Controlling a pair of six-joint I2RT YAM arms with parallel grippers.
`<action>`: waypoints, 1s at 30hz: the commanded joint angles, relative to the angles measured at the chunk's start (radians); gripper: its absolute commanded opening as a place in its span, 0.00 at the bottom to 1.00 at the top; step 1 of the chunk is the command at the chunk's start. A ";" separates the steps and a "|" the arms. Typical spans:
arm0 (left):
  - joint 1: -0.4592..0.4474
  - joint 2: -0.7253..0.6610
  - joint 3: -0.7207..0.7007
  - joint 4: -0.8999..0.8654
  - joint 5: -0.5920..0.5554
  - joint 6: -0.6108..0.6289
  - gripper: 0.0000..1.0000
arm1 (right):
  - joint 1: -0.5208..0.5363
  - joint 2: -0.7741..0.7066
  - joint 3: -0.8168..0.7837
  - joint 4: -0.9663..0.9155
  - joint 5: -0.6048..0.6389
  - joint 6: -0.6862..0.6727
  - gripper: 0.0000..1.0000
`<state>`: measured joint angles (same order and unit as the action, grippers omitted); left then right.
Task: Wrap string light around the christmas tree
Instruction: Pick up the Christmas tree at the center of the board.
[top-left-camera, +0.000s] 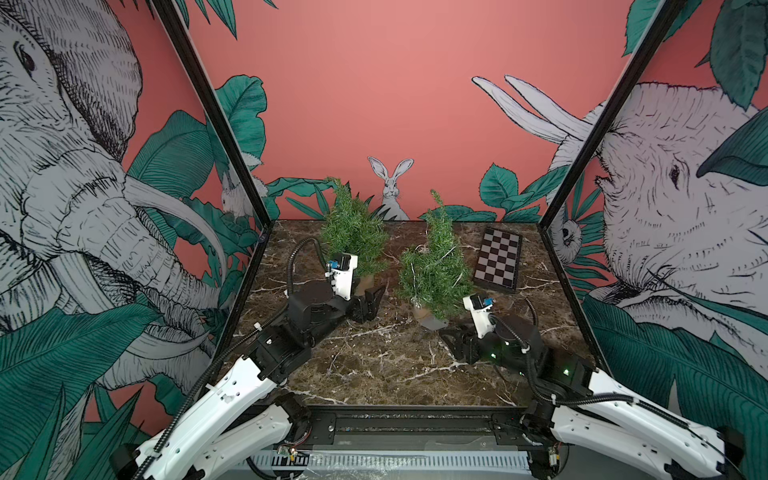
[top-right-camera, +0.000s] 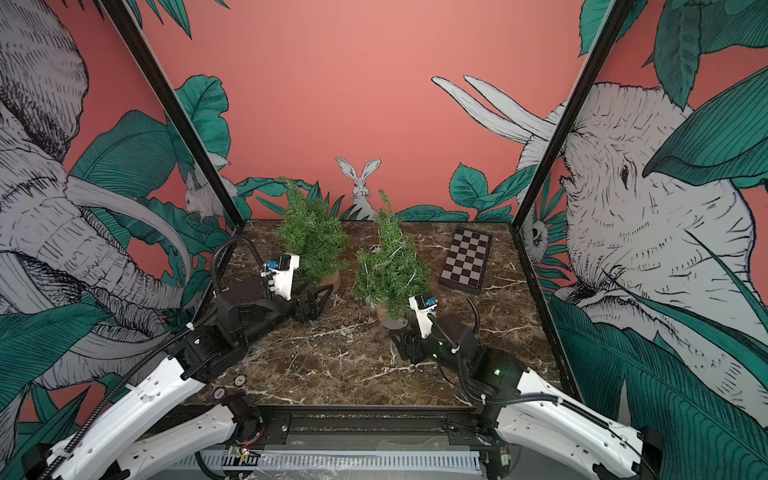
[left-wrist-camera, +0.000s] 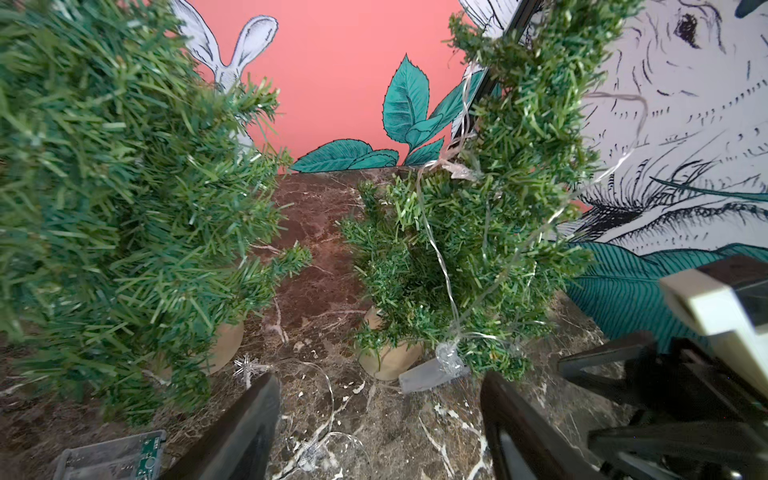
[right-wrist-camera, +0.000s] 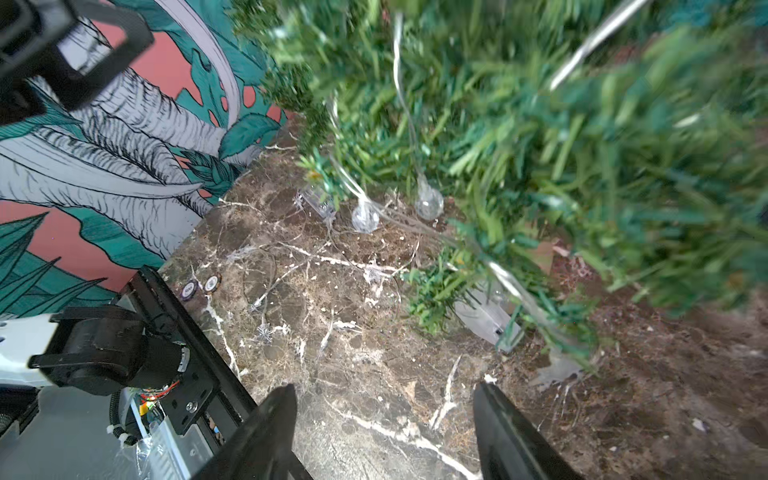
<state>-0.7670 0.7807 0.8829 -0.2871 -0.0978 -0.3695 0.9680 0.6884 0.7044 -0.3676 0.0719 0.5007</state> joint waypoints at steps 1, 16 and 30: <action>-0.003 -0.045 -0.024 -0.008 -0.066 0.004 0.78 | 0.005 -0.032 0.083 -0.087 0.008 -0.084 0.70; -0.004 -0.096 -0.024 -0.073 -0.069 -0.026 0.79 | 0.005 0.120 0.399 0.202 0.344 -0.405 0.90; -0.003 -0.115 -0.009 -0.108 -0.076 -0.034 0.78 | -0.047 0.582 0.843 0.158 0.406 -0.553 0.93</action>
<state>-0.7670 0.6765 0.8520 -0.3653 -0.1680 -0.3824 0.9482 1.2369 1.5005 -0.2241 0.4332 -0.0120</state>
